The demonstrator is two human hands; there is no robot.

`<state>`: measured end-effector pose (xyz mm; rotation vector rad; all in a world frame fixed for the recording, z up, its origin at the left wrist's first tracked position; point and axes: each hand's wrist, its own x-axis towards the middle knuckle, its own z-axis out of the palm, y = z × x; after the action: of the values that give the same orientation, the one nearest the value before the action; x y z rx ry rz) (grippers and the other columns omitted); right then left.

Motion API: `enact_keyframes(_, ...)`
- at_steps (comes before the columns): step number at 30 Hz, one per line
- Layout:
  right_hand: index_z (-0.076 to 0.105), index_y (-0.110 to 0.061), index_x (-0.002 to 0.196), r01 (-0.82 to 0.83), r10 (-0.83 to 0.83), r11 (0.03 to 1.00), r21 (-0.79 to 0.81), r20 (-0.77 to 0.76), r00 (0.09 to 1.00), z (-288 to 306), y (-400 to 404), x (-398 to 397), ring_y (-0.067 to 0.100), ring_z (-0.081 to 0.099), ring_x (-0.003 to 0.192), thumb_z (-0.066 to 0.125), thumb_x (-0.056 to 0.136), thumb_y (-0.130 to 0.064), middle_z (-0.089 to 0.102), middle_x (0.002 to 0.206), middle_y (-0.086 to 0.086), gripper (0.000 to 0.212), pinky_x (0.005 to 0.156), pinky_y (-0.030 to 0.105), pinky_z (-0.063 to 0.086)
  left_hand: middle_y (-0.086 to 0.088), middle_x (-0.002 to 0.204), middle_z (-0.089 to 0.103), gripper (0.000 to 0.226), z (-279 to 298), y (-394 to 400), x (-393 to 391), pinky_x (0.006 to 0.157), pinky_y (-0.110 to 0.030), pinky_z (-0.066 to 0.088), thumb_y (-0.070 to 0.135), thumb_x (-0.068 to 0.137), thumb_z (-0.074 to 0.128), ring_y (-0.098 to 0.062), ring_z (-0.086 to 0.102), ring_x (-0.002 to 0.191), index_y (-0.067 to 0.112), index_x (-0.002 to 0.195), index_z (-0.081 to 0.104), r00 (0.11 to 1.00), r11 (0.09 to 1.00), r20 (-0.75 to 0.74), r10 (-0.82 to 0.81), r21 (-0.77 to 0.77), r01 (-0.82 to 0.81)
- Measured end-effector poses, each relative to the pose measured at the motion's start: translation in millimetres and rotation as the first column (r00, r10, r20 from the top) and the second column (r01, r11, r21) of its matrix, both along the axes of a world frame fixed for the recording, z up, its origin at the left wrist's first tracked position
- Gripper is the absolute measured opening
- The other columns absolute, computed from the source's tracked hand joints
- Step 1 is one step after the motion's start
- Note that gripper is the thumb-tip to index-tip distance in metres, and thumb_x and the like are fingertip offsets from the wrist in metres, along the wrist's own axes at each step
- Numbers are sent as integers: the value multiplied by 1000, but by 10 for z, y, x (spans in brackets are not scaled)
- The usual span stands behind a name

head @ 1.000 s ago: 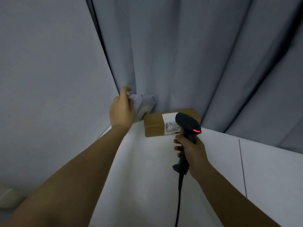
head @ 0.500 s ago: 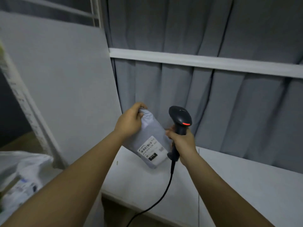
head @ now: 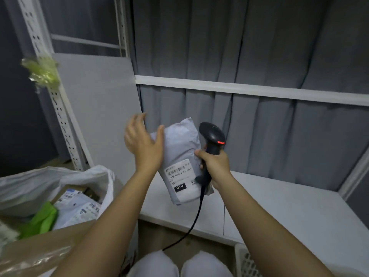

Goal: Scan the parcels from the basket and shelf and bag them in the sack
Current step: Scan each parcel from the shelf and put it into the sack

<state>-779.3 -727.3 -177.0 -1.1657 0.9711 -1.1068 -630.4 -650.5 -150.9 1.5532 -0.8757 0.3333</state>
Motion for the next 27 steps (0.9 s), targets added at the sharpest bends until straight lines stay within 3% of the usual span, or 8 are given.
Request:
enact_keyframes(2,58,-11,92,14,-16,999,31,47,999,89,51,-39,15,46,46,74,79,-7,55,61,3,21,51,26,45,-7,153,24,67,-202,202,-45,115,-41,21,41,90,61,-25,22,141,18,145,30,934,989,-327,-148,-75,131)
enact_keyframes(4,58,-11,92,12,-19,998,66,97,995,165,109,-59,15,45,46,73,81,-5,53,58,2,20,50,25,44,-2,156,20,79,-413,374,-128,112,-37,25,48,89,58,-20,24,142,20,150,17,784,923,-522,-336,-18,383)
enact_keyframes(8,59,-14,91,8,-20,996,93,131,991,229,177,-79,14,44,45,72,81,-3,53,56,1,20,49,24,42,-1,138,49,59,-629,529,-171,90,-24,48,17,90,65,-12,55,113,18,140,33,613,700,-613,-499,131,702)
enact_keyframes(10,59,-12,95,34,-42,997,72,106,994,226,173,-98,15,46,45,71,82,-5,54,59,2,19,48,23,42,-6,128,57,39,-624,516,-157,79,-22,55,7,91,62,-12,63,100,18,124,46,667,706,-562,-489,194,681)
enact_keyframes(15,60,-17,111,117,-120,991,-71,-44,992,96,172,-236,20,66,88,76,81,-29,68,101,2,36,78,36,51,-3,114,58,31,-513,382,19,95,-47,51,5,90,60,-24,61,104,16,118,51,757,844,-550,-353,160,511)
enact_keyframes(19,56,-24,89,-9,-14,992,-126,-184,983,-50,363,-359,17,51,60,74,81,-23,62,82,8,20,57,28,45,-5,108,58,31,-470,241,213,94,-51,51,0,85,62,-28,60,106,17,109,52,780,875,-553,-293,175,452)
enact_keyframes(23,58,-20,98,-227,169,963,-147,-328,929,-153,537,-412,14,52,59,81,75,-30,61,80,1,34,53,25,45,-3,107,59,30,-409,171,269,94,-49,52,1,85,63,-26,60,106,19,107,52,814,881,-515,-268,210,423)
enact_keyframes(27,60,-12,102,-298,236,948,-114,-378,895,-152,596,-403,11,53,54,82,74,-34,61,76,-1,41,48,20,45,-3,109,60,30,-371,139,300,92,-50,53,0,86,63,-27,61,106,19,107,52,818,888,-511,-263,203,413)
